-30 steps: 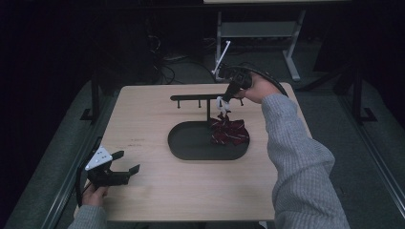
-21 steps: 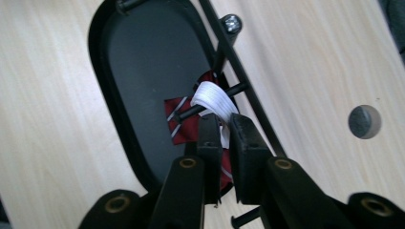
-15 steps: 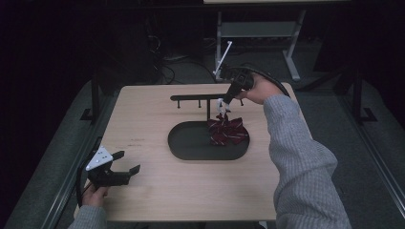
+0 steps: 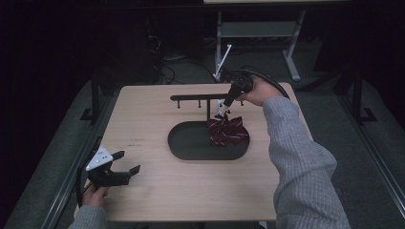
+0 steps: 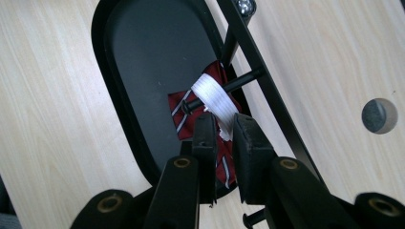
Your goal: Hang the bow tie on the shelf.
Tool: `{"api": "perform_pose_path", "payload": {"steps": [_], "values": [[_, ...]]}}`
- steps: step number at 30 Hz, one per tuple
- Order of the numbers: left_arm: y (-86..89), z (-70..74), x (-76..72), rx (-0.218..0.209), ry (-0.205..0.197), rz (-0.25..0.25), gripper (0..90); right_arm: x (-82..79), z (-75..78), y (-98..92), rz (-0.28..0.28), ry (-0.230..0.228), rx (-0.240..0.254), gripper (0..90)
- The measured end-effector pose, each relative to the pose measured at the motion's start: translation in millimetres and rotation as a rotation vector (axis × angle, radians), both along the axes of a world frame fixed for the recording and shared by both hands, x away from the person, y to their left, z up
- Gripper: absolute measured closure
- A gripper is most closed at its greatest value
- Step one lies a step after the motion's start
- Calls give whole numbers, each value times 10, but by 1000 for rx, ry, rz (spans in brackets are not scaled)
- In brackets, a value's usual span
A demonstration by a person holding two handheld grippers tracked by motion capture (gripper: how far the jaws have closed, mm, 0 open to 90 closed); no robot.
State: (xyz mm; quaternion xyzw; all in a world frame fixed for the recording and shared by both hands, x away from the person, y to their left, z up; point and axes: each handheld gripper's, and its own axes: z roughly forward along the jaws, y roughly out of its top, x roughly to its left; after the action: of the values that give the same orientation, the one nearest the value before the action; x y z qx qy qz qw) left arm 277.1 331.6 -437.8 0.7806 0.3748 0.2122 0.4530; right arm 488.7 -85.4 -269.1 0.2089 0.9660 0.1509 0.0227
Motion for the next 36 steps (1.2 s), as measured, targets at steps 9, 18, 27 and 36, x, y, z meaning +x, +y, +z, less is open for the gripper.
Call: {"api": "perform_pose_path", "payload": {"steps": [9, 18, 27, 36], "values": [[-2, 3, -2, -1, -1, 0, 129, -33, 6, -29, 9, 7, 10, 769], [-2, 2, -1, 3, 1, -1, 129, -118, 14, -75, 18, 8, 26, 744], [-13, 0, -4, -1, 1, -2, 129, -228, -29, -127, 32, 21, 35, 693], [-11, 3, -8, 0, 2, 1, 129, -343, -4, -171, 45, 8, 57, 668]]}}
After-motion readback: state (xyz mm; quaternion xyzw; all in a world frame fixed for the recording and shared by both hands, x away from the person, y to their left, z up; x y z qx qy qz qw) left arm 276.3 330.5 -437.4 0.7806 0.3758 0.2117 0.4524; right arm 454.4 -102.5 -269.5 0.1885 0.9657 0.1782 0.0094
